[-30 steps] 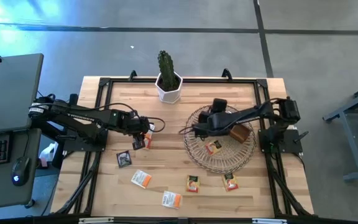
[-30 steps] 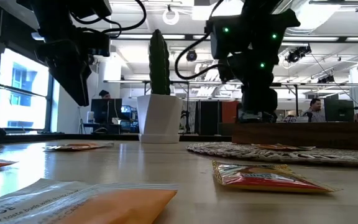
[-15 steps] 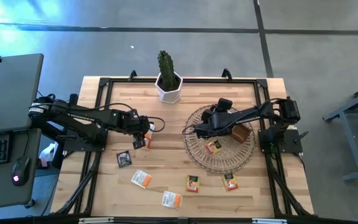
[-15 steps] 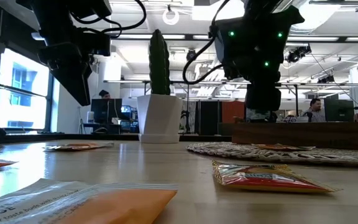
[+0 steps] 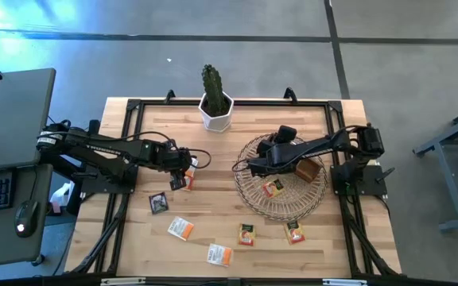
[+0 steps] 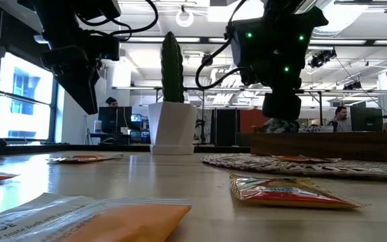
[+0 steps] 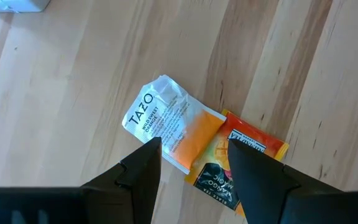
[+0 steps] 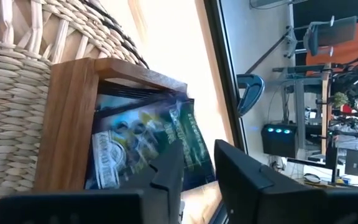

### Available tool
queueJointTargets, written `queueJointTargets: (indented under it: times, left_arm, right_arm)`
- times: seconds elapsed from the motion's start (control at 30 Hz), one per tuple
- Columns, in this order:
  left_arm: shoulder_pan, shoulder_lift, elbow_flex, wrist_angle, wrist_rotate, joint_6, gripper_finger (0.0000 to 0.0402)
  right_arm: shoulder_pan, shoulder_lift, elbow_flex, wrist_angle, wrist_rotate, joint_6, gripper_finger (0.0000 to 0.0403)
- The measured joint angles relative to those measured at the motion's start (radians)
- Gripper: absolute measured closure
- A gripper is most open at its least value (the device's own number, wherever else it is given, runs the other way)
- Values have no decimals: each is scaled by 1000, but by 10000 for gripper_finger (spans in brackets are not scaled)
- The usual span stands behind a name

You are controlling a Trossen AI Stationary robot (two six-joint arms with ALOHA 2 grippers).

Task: Pick & Place Tea
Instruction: Put the purple tea bag into the left section of the wooden organizer

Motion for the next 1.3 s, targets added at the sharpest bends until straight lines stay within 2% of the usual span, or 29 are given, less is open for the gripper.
queueJointTargets:
  times: [0.2, 0.37, 0.5, 0.63, 0.7, 0.8, 0.87, 0.97, 1.17, 1.3]
  left_arm:
    - [0, 0, 0, -1, 0, 0, 220]
    - [0, 0, 0, -1, 0, 0, 220]
    - [0, 0, 0, 0, 0, 0, 220]
    - [0, 0, 0, -1, -1, 0, 220]
    - [0, 0, 0, -1, -1, 0, 220]
    - [0, 0, 0, -2, -1, 0, 220]
    - [0, 0, 0, -2, -2, 0, 220]
    - [0, 0, 0, -2, -2, 0, 220]
    - [0, 0, 0, -2, -3, 0, 220]
    - [0, 0, 0, 0, -8, 0, 220]
  right_arm:
    - [9, 0, 0, -4, -19, -1, 273]
    - [36, 0, 69, -104, -15, 37, 270]
    - [48, -30, 153, -168, -68, 106, 284]
    - [49, -92, 181, -170, -163, 113, 306]
    - [47, -117, 181, -173, -221, 124, 326]
    - [40, -129, 181, -170, -305, 133, 378]
    - [39, -121, 180, -156, -341, 119, 395]
    - [39, -98, 180, -125, -354, 125, 387]
    - [25, -44, 180, -117, -456, 136, 396]
    - [-5, 1, 180, -117, -462, 142, 400]
